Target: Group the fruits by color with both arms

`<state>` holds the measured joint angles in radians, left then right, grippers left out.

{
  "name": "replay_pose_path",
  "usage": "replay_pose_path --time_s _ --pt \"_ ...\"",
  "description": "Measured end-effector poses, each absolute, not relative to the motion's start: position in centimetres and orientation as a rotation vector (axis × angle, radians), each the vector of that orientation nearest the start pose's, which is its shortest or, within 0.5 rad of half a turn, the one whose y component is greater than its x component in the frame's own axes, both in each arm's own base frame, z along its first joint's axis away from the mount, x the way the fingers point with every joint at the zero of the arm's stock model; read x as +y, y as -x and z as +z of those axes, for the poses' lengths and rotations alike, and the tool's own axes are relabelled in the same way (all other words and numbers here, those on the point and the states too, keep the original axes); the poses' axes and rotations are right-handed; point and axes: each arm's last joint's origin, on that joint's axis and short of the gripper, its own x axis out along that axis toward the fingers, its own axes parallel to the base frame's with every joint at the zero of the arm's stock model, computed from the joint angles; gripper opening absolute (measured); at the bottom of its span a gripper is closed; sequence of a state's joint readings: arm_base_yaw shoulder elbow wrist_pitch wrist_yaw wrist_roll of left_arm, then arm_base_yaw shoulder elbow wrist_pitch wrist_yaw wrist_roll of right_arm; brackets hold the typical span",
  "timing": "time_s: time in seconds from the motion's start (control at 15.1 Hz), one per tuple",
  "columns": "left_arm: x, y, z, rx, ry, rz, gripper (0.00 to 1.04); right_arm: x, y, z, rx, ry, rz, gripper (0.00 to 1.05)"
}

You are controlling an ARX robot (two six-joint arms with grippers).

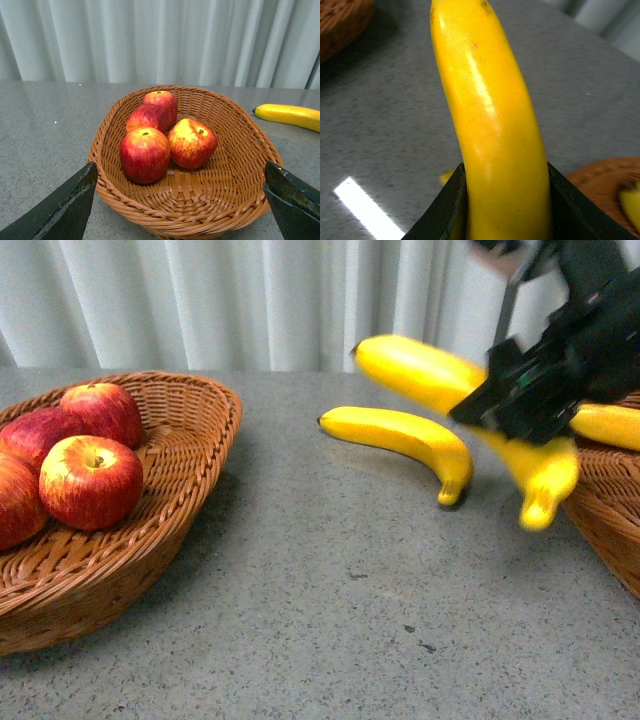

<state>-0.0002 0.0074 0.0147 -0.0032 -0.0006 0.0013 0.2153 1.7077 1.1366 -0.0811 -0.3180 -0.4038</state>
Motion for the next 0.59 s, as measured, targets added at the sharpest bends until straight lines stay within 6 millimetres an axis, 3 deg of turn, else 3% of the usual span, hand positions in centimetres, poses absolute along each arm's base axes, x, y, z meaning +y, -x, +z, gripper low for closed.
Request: replay_pose_path --time_s 0.13,0.26,0.33,0.46,0.59 --pt "0.0 -9.7 16.8 -0.004 -0.001 0.000 0.98 3.6 -36.7 24.1 0.495 0.339 0.503 0.36" --pt "0.0 -9.7 16.8 -0.004 -0.001 0.000 0.98 -2.2 -36.4 23.5 0.508 0.342 0.373 0.36" --pt "0.0 -9.7 16.8 -0.004 -0.001 0.000 0.98 -4.0 -35.5 23.1 0.523 0.349 0.339 0.36" --pt "0.0 -9.7 16.8 -0.004 -0.001 0.000 0.98 -6.3 -33.0 22.6 0.530 0.392 0.310 0.38" --pt "0.0 -9.7 16.8 -0.004 -0.001 0.000 0.98 -6.6 -31.9 22.1 0.539 0.437 0.333 0.62"
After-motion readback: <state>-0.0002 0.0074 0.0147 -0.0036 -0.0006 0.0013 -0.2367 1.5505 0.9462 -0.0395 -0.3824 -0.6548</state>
